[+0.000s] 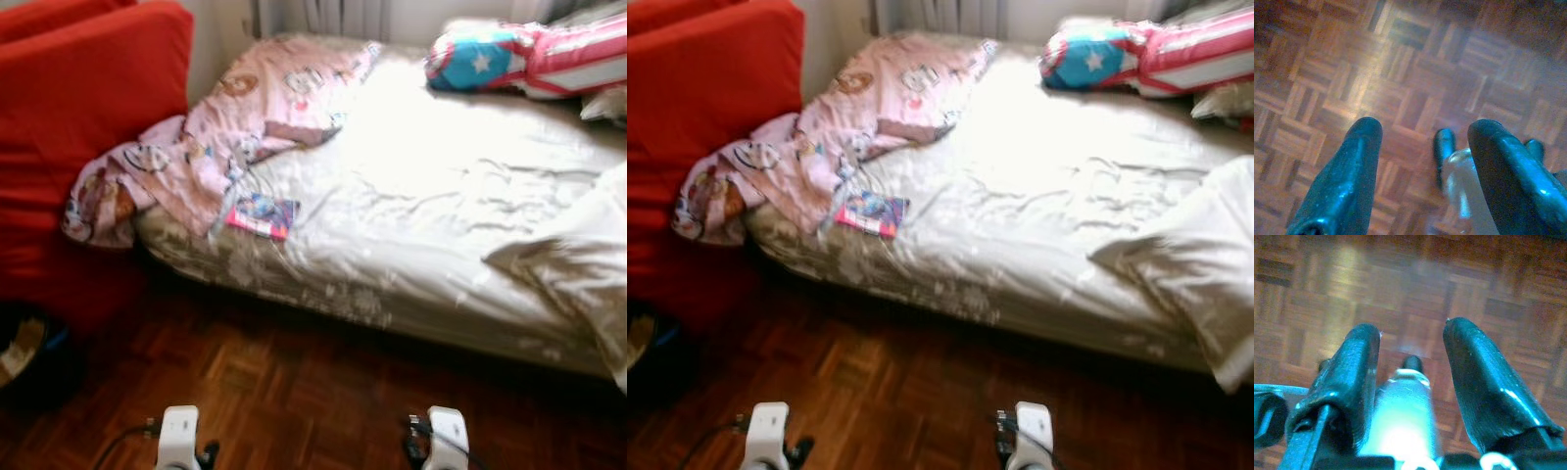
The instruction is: Clean up the room
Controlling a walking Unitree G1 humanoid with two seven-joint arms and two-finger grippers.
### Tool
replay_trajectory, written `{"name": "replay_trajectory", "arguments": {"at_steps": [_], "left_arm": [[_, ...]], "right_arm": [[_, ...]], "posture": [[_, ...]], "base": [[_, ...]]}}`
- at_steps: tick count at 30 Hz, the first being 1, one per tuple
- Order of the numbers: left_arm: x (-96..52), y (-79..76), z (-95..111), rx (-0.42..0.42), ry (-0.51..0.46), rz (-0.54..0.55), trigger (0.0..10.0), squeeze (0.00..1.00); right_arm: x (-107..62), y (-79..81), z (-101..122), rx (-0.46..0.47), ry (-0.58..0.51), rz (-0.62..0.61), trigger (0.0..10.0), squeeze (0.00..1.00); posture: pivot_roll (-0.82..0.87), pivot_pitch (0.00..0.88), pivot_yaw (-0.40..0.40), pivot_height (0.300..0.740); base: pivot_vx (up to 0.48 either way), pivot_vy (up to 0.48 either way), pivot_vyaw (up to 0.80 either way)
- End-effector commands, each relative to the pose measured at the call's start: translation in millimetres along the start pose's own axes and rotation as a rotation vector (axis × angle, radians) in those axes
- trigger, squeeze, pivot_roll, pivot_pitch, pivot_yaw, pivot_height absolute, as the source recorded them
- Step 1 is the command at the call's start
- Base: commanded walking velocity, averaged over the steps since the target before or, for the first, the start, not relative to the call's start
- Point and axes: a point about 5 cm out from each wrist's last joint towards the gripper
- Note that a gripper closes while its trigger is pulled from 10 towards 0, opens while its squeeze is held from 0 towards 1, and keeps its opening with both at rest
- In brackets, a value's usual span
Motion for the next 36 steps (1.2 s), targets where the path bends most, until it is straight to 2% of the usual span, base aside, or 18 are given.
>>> {"name": "replay_trajectory", "arguments": {"at_steps": [1,8,30,36], "left_arm": [[-2.1,5.3,-6.9,0.004,0.028,0.016,10.0,0.00],[-2.3,4.5,-8.1,0.009,0.034,0.011,10.0,0.00],[-2.0,1.5,-8.3,0.024,0.035,0.004,10.0,0.00],[-2.1,1.4,-8.6,0.024,0.034,0.000,10.0,0.00]], "right_arm": [[-0.6,0.6,-3.1,0.003,0.012,-0.002,10.0,0.00],[-0.7,0.1,-4.1,0.007,0.020,-0.005,10.0,0.00],[-0.1,2.6,-3.1,-0.013,0.027,0.006,10.0,0.00],[-0.2,3.6,-2.3,-0.012,0.013,0.017,10.0,0.00]], "posture": [[0.06,0.125,-0.005,0.740],[0.06,0.132,-0.008,0.740],[0.05,0.136,-0.013,0.740],[0.05,0.139,-0.011,0.740]], "base": [[0.000,0.000,0.00],[0.000,0.000,0.00],[0.229,0.000,-0.75],[0.274,0.000,0.00]]}}
Point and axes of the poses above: a point about 5 cm out from each wrist's last joint towards the gripper, its own x axis pointing out of the wrist towards the gripper, its own z axis along the axis of the wrist's last joint, y = z × x, and after that the axes turned 6 degrees about -x, right-handed
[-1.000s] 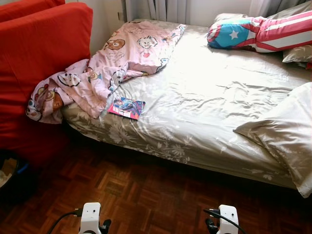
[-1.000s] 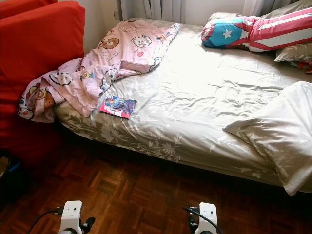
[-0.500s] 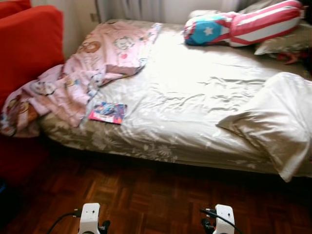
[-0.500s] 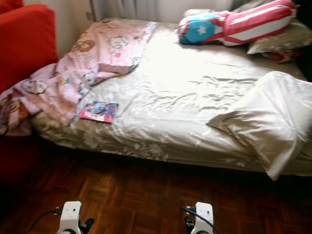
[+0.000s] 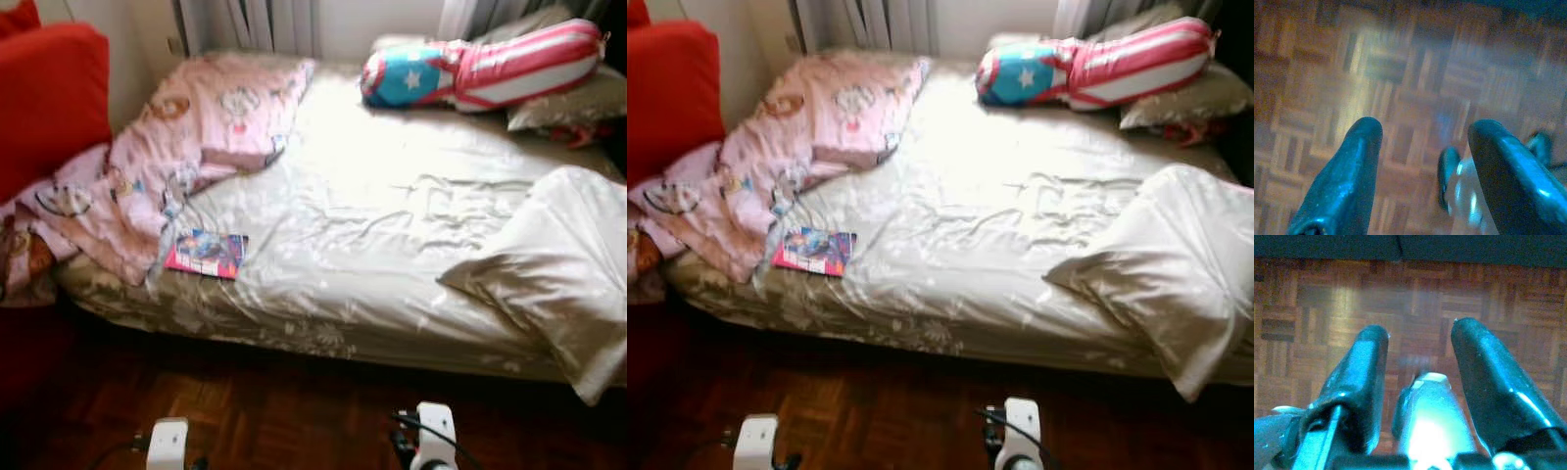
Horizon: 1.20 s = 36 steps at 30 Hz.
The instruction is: Clean up the room
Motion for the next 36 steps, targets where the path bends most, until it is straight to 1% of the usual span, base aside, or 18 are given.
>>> {"name": "replay_trajectory", "arguments": {"at_steps": [1,19,27,36], "left_arm": [[1.1,-9.7,-0.3,0.008,0.005,-0.025,10.0,0.00],[1.6,-10.4,1.2,0.005,0.002,-0.024,10.0,0.00],[1.8,-9.1,2.5,0.007,0.000,-0.022,10.0,0.00],[2.0,-7.0,3.9,0.017,0.000,-0.018,10.0,0.00]], "right_arm": [[-4.6,-12.2,-13.6,0.003,0.042,-0.034,10.0,0.00],[-4.6,-13.6,-13.1,0.001,0.039,-0.038,10.0,0.00],[-4.2,-11.2,-12.9,0.006,0.041,-0.036,10.0,0.00],[-3.9,-9.3,-12.7,0.015,0.040,-0.040,10.0,0.00]], "posture": [[0.05,0.139,-0.011,0.740],[0.06,0.137,-0.016,0.740],[0.07,0.129,-0.002,0.740],[0.07,0.122,0.009,0.740]], "base": [[0.274,0.000,0.00],[0.273,0.000,0.00],[0.266,0.000,0.00],[0.000,0.000,0.00]]}}
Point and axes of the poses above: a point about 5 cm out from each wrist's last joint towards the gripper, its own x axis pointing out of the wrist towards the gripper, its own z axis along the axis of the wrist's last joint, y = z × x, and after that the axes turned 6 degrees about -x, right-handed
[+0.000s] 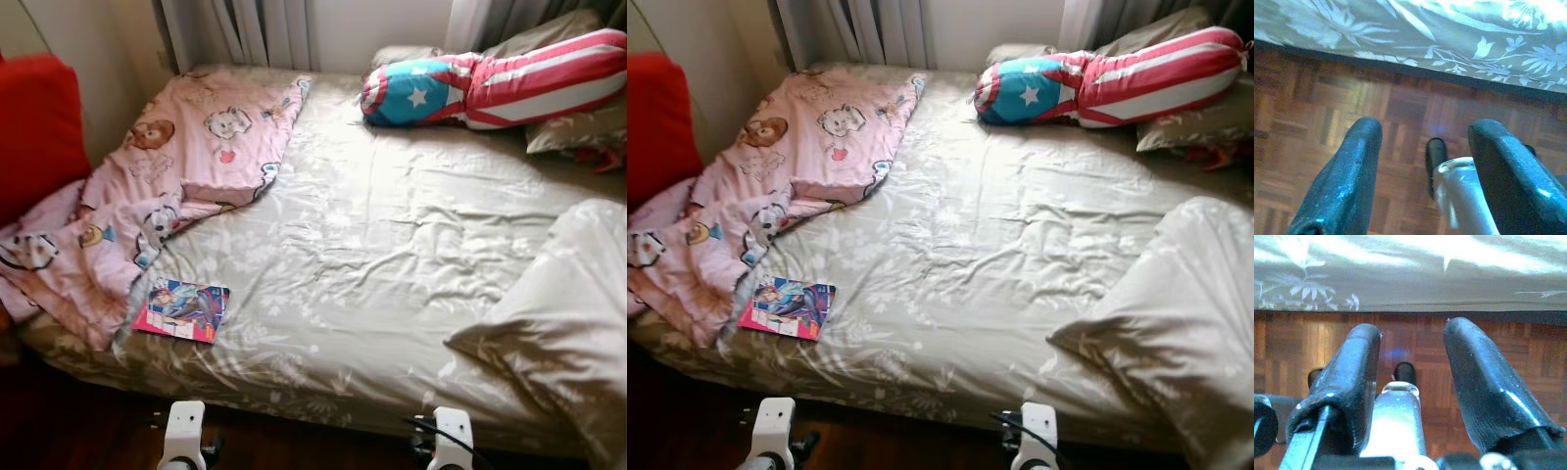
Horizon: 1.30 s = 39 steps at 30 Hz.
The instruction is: Clean up the room
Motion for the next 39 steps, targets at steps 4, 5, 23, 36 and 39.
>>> {"name": "replay_trajectory", "arguments": {"at_steps": [4,5,23,36,39], "left_arm": [[-3.8,7.8,-12.0,0.016,0.044,0.021,10.0,0.00],[-3.8,7.8,-12.0,0.016,0.044,0.021,10.0,0.00],[-3.8,7.8,-12.0,0.016,0.044,0.021,10.0,0.00],[-3.6,6.2,-11.5,0.022,0.041,0.006,10.0,0.00],[-3.6,6.3,-11.5,0.023,0.041,0.007,10.0,0.00]], "right_arm": [[-1.5,2.6,-7.2,0.006,0.026,0.005,10.0,0.00],[-1.5,2.6,-7.2,0.006,0.026,0.005,10.0,0.00],[-1.5,2.6,-7.2,0.006,0.026,0.005,10.0,0.00],[-0.9,3.4,-6.0,0.008,0.031,0.007,10.0,0.00],[-0.9,3.7,-6.1,-0.001,0.032,0.008,10.0,0.00]], "posture": [[0.07,0.122,0.009,0.740],[0.07,0.122,0.009,0.740],[0.07,0.122,0.009,0.740],[0.06,0.113,-0.002,0.740],[0.06,0.113,-0.002,0.740]], "base": [[0.000,0.000,0.00],[0.000,0.000,0.00],[0.000,0.000,0.00],[0.000,-0.268,-0.06],[0.000,-0.428,-0.77]]}}
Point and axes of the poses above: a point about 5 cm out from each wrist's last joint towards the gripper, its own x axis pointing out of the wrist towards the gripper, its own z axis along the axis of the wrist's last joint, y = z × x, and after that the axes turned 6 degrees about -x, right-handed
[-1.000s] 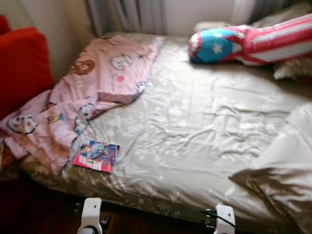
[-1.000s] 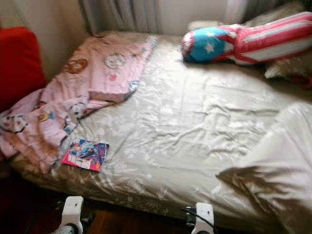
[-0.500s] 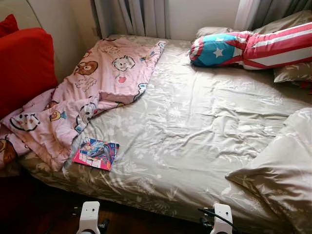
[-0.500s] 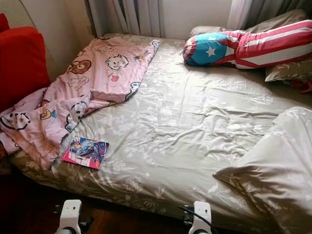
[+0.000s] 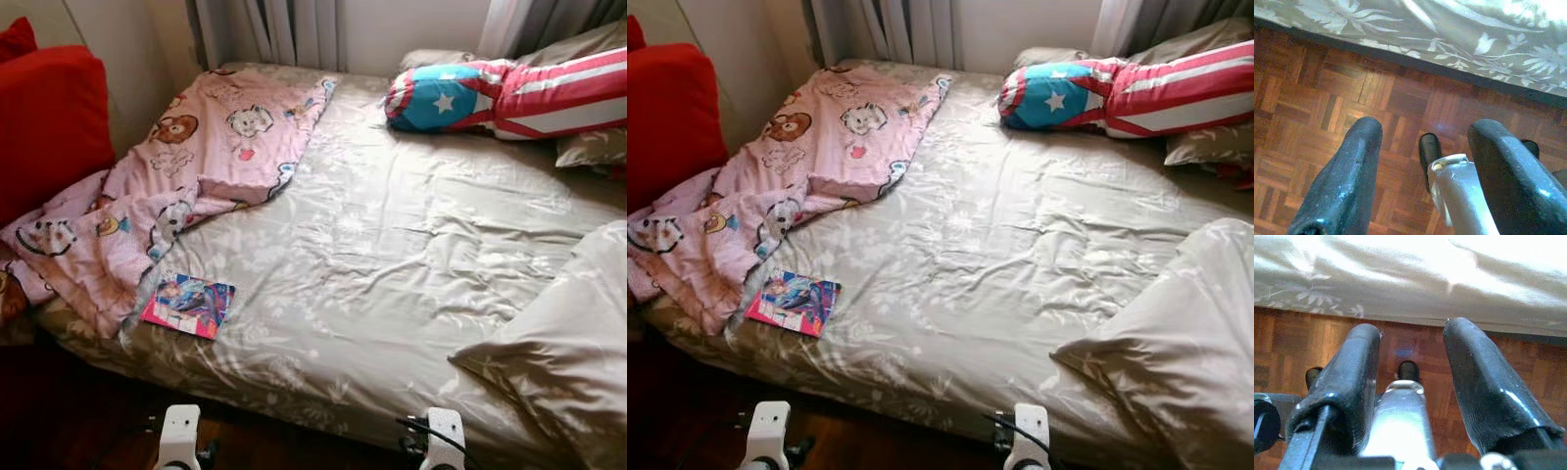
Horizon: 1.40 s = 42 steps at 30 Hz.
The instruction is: Clean up the room
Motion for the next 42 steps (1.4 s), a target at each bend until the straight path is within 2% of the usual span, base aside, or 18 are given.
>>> {"name": "replay_trajectory", "arguments": {"at_steps": [1,17,25,42], "left_arm": [[-1.4,0.4,-6.3,0.020,0.026,-0.004,10.0,0.00],[-1.4,0.3,-6.2,0.012,0.023,-0.002,10.0,0.00],[-1.2,-0.6,-5.8,0.012,0.023,-0.001,10.0,0.00],[-1.3,-1.8,-7.1,-0.004,0.028,-0.001,10.0,0.00]], "right_arm": [[-1.8,-0.2,-7.8,-0.002,0.028,-0.003,10.0,0.00],[-1.9,-1.6,-8.6,-0.013,0.036,-0.002,10.0,0.00],[-1.7,-1.4,-7.0,-0.016,0.024,0.000,10.0,0.00],[-1.7,-0.8,-6.7,-0.014,0.020,-0.001,10.0,0.00]], "posture": [[0.06,0.113,-0.002,0.740],[0.06,0.116,-0.008,0.740],[0.06,0.117,-0.008,0.740],[0.06,0.115,-0.011,0.740]], "base": [[0.000,-0.428,-0.77],[0.000,-0.427,-0.69],[0.000,-0.421,0.00],[0.000,0.000,0.00]]}}
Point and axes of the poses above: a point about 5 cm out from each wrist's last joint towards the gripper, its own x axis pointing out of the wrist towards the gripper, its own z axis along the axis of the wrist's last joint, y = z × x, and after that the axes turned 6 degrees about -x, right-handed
